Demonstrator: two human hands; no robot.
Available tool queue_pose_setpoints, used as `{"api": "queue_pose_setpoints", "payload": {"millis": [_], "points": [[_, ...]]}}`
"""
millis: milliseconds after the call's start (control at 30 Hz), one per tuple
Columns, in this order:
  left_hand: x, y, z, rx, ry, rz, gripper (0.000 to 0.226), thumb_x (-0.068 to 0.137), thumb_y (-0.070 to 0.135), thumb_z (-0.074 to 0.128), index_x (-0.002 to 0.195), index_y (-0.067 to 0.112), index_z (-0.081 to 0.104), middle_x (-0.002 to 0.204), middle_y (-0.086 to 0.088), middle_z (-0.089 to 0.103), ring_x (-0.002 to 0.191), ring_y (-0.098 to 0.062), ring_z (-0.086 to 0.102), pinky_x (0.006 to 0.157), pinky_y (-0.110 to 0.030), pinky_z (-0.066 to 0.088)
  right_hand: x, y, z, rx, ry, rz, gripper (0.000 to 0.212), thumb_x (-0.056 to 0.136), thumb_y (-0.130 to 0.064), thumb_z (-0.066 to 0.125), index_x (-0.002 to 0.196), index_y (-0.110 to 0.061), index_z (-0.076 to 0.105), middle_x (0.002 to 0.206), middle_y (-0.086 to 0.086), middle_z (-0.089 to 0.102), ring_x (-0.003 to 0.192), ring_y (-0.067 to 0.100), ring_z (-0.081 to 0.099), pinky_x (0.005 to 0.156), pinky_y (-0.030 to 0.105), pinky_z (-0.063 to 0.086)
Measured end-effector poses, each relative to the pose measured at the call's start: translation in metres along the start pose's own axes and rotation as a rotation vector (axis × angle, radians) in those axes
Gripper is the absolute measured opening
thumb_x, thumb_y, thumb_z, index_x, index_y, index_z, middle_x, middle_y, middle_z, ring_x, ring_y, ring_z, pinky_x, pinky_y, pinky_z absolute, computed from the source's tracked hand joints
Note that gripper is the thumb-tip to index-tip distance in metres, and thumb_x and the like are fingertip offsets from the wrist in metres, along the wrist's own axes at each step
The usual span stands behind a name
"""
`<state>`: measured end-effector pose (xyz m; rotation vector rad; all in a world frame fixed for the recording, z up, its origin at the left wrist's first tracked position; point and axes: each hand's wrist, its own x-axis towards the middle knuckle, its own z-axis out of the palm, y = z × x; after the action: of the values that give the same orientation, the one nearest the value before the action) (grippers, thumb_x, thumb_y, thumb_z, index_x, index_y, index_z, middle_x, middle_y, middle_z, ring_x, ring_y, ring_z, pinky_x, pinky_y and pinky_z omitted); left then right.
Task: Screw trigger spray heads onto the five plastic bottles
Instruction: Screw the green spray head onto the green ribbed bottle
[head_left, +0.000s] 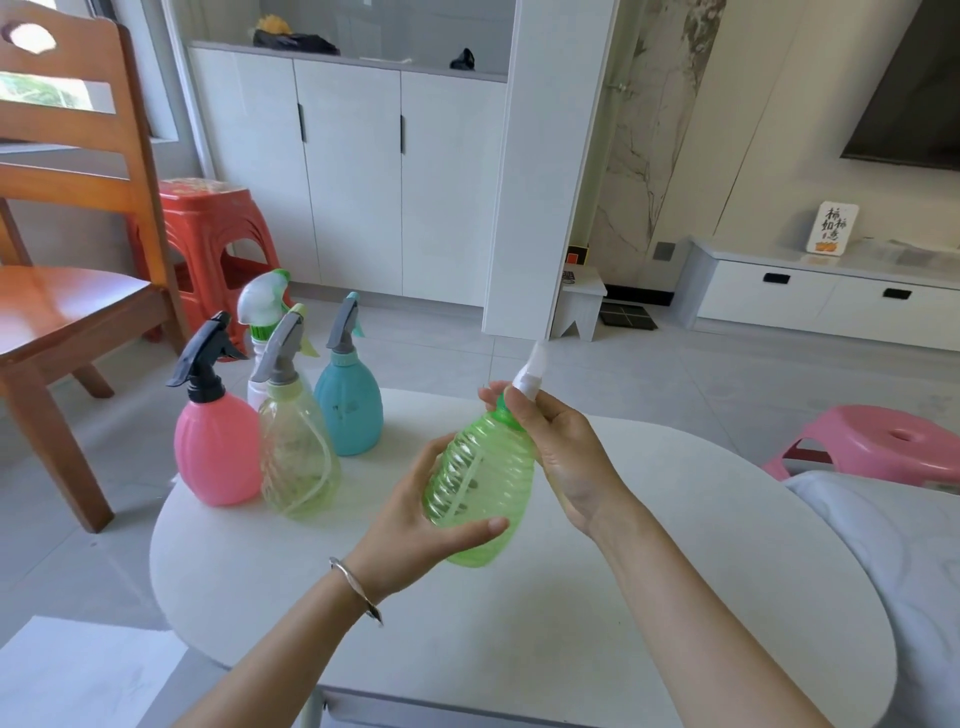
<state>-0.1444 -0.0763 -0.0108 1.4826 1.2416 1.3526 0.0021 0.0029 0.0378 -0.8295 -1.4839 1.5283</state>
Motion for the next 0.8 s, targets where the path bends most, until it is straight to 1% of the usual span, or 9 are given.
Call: {"api": "queue_pose_setpoints", "payload": {"millis": [67,167,267,300,400,500,633,700,800], "points": [[-0.005,0.010,-0.009,0.006,0.080,0.083,0.067,0.063,0.037,0.078,0.121,0.035,0.045,0.109,0.020,0.065,0.103,0.001,0.062,0.080,-0.010,0.048,-0.002,-0.003,0.012,0.007,-0.114,-0.004,0.060,0.075,-0.062,0.060,0.118,-0.021,0.063,0.120,-0.002,0.068,0.117,0.015,0.060,0.108,0.040,0.039],[-0.016,0.025,-0.032,0.087,0.210,0.219,0.066,0.069,0.048,0.071,0.126,0.035,0.039,0.115,0.030,0.058,0.109,0.006,0.057,0.086,-0.006,0.044,-0.006,-0.006,0.038,0.008,-0.216,-0.032,0.057,0.080,-0.060,0.053,0.123,-0.023,0.060,0.124,-0.001,0.067,0.120,0.014,0.058,0.108,0.038,0.038],[-0.032,0.028,-0.063,0.210,0.309,0.301,0.078,0.070,0.060,0.067,0.133,0.027,0.035,0.126,0.022,0.051,0.120,0.001,0.049,0.098,-0.013,0.041,-0.009,-0.005,0.068,0.015,-0.226,-0.080,0.051,0.079,-0.050,0.061,0.120,-0.020,0.062,0.121,0.001,0.068,0.116,0.015,0.060,0.103,0.030,0.042],[-0.038,0.028,-0.074,0.231,0.332,0.293,0.079,0.069,0.062,0.067,0.133,0.030,0.034,0.129,0.017,0.050,0.121,0.000,0.049,0.100,-0.015,0.041,-0.009,-0.004,0.079,0.010,-0.234,-0.091,0.047,0.080,-0.047,0.063,0.120,-0.020,0.062,0.121,0.004,0.068,0.116,0.016,0.060,0.100,0.027,0.044],[-0.056,0.023,-0.103,0.279,0.368,0.270,0.079,0.066,0.070,0.064,0.131,0.040,0.031,0.130,0.027,0.047,0.122,0.001,0.048,0.097,-0.011,0.040,-0.008,0.003,0.109,-0.025,-0.284,-0.106,0.043,0.079,-0.041,0.063,0.118,-0.024,0.063,0.123,0.007,0.065,0.115,0.018,0.060,0.095,0.024,0.047],[-0.072,0.014,-0.134,0.300,0.412,0.208,0.078,0.063,0.072,0.065,0.130,0.048,0.031,0.132,0.004,0.044,0.124,-0.012,0.047,0.101,-0.022,0.042,-0.005,0.016,0.137,-0.040,-0.351,-0.119,0.048,0.076,-0.043,0.069,0.121,-0.028,0.061,0.124,-0.002,0.065,0.116,0.015,0.059,0.091,0.023,0.049],[-0.091,-0.004,-0.171,0.428,0.386,0.104,0.076,0.062,0.066,0.071,0.126,0.060,0.032,0.124,0.015,0.043,0.118,0.000,0.046,0.094,-0.003,0.034,-0.003,0.043,0.166,-0.076,-0.403,-0.097,0.046,0.074,-0.037,0.072,0.118,-0.038,0.059,0.119,-0.018,0.066,0.116,0.003,0.058,0.092,0.021,0.049],[-0.098,-0.017,-0.185,0.440,0.348,0.038,0.076,0.061,0.063,0.074,0.125,0.060,0.033,0.123,0.020,0.046,0.117,0.001,0.049,0.091,-0.002,0.036,0.000,0.058,0.174,-0.124,-0.392,-0.078,0.041,0.078,-0.029,0.074,0.113,-0.044,0.060,0.115,-0.025,0.066,0.114,-0.004,0.057,0.087,0.013,0.048],[-0.104,-0.036,-0.197,0.399,0.303,-0.050,0.080,0.059,0.058,0.078,0.129,0.049,0.039,0.126,0.018,0.052,0.116,0.002,0.052,0.088,-0.007,0.045,0.002,0.078,0.182,-0.208,-0.369,-0.059,0.043,0.081,-0.021,0.073,0.113,-0.046,0.058,0.111,-0.032,0.064,0.111,-0.012,0.054,0.081,0.005,0.043]]}}
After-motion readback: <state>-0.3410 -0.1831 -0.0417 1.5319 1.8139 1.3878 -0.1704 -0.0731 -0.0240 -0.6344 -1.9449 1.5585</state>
